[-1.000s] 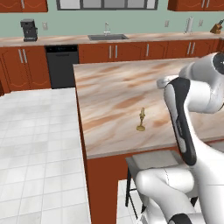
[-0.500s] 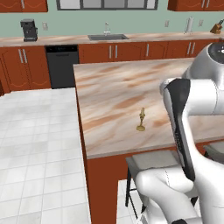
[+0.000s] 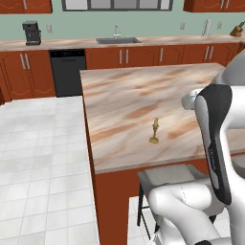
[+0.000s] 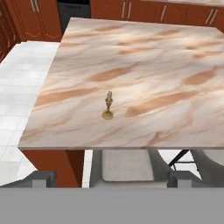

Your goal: Get the candle and the wine from the cabinet and move them to the dining counter.

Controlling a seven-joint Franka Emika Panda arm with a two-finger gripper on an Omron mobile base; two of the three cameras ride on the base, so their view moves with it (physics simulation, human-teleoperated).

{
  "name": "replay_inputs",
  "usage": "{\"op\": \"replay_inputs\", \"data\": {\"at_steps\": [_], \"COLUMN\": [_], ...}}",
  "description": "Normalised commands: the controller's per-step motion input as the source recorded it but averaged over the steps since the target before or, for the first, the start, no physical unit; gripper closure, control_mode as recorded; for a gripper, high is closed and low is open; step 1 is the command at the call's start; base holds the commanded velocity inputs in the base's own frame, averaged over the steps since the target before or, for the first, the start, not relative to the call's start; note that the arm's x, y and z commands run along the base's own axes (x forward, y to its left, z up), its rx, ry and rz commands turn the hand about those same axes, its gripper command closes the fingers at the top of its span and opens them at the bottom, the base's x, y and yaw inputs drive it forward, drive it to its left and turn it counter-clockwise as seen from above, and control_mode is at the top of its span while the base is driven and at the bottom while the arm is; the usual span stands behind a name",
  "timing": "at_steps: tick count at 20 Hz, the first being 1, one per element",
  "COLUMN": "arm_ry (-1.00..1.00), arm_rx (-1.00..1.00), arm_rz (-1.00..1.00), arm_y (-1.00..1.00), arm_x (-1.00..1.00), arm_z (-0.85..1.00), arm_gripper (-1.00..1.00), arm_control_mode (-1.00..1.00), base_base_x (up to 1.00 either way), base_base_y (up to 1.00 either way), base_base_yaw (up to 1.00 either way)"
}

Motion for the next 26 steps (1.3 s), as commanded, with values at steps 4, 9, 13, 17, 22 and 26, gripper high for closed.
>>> {"op": "replay_inputs", "data": {"at_steps": [4, 9, 13, 17, 22, 26], "arm_ry": [0.0, 0.0, 0.03, 0.0, 0.0, 0.0], "arm_rx": [0.01, 0.03, 0.1, 0.09, 0.01, -0.01], "arm_rz": [0.12, -0.01, -0.02, 0.0, -0.03, -0.08], "arm_y": [0.09, 0.2, 0.0, 0.0, 0.0, 0.0], "arm_x": [-0.16, -0.07, -0.04, 0.0, 0.0, 0.0], "arm_z": [-0.26, -0.01, 0.08, 0.0, 0.0, 0.0], "arm_gripper": [-1.0, -1.0, -1.0, -1.0, -1.0, -1.0], "arm_control_mode": [-1.0, -1.0, -1.0, -1.0, -1.0, -1.0], "base_base_x": [0.0, 0.0, 0.0, 0.0, 0.0, 0.0], "base_base_y": [0.0, 0.0, 0.0, 0.0, 0.0, 0.0], "base_base_yaw": [0.0, 0.0, 0.0, 0.0, 0.0, 0.0]}}
